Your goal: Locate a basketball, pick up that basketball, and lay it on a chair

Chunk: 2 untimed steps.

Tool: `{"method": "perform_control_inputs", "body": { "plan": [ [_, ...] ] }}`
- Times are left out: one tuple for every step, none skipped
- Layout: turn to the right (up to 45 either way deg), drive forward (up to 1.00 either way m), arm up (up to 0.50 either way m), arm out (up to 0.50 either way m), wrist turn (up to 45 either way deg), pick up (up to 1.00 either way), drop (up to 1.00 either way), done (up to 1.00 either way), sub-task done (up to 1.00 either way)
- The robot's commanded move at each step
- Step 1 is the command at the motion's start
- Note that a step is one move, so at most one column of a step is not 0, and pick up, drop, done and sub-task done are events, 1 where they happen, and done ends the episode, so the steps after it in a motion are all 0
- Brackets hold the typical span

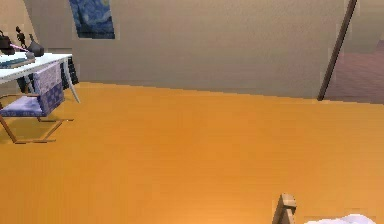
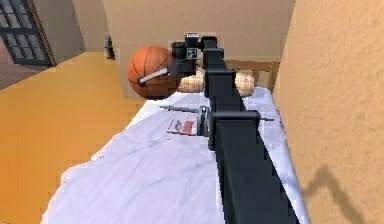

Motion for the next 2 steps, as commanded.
{"method": "perform_control_inputs", "body": {
  "plan": [
    [0.0,0.0,0.0,0.0,-45.0,0.0,0.0,0.0,0.0],
    [0.0,0.0,0.0,0.0,-45.0,0.0,0.0,0.0,0.0]
  ]
}}
